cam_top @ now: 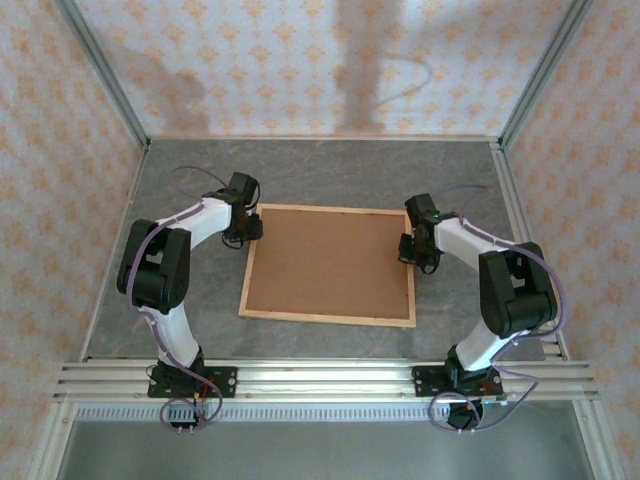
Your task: Put the photo into the frame
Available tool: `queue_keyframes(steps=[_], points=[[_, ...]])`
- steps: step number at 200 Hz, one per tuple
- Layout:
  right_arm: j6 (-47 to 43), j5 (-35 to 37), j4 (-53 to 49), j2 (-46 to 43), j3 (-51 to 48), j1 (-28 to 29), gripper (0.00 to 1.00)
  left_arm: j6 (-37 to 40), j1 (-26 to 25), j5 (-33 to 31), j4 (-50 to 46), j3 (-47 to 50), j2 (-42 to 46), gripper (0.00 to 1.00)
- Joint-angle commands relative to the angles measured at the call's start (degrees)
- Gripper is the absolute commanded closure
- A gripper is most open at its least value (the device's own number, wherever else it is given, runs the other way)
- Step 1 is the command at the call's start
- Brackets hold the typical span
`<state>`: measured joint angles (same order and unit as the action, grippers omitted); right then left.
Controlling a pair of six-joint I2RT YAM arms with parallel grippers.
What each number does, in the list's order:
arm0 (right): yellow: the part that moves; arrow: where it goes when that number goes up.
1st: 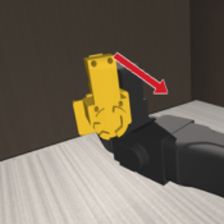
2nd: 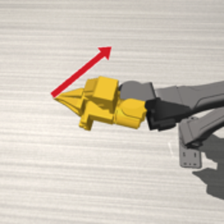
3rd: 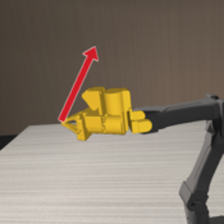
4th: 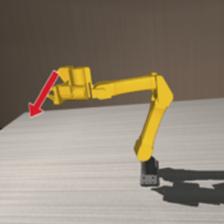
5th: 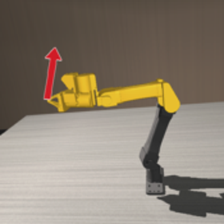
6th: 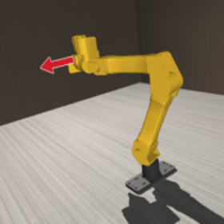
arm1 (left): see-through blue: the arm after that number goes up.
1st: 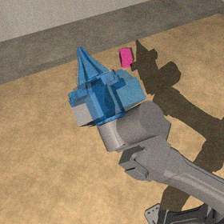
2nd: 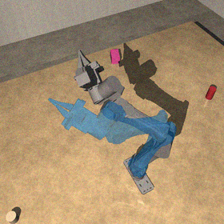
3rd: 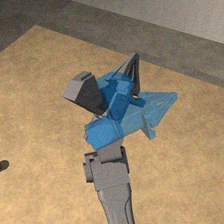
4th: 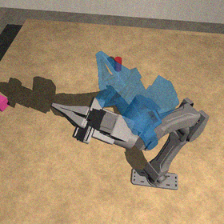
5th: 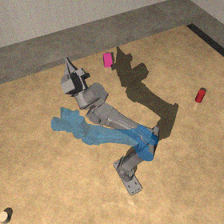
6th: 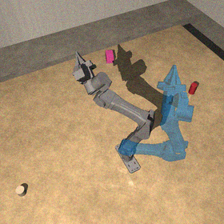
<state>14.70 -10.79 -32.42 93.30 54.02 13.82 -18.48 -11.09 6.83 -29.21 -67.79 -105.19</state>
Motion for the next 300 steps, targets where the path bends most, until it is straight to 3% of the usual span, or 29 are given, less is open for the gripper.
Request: queue_keyframes(steps=[1, 103, 148, 216, 300], points=[[-0.3, 3.9, 0.4, 1.1, 1.4, -0.2, 0.88, 0.6, -1.1, -0.3, -2.1, -0.1, -1.6, 0.71], [-0.2, 4.3, -0.6, 1.2, 2.1, -0.2, 0.89, -3.8, -4.6, 2.8, -0.3, 8.1, -2.5, 0.73], [-0.1, 4.2, -0.8, 0.6, 2.3, -0.2, 0.89, -2.4, -4.9, 3.7, -4.3, 6.9, -3.3, 0.73], [0.0, 2.7, -1.4, -1.1, 0.8, -0.2, 0.91, -4.9, -9.2, 3.7, -5.5, 10.9, -0.2, 0.73], [1.0, -0.3, -1.3, -2.5, -2.3, -0.1, 0.93, -6.9, -10.8, 2.5, -2.9, 15.4, 2.6, 0.69]])
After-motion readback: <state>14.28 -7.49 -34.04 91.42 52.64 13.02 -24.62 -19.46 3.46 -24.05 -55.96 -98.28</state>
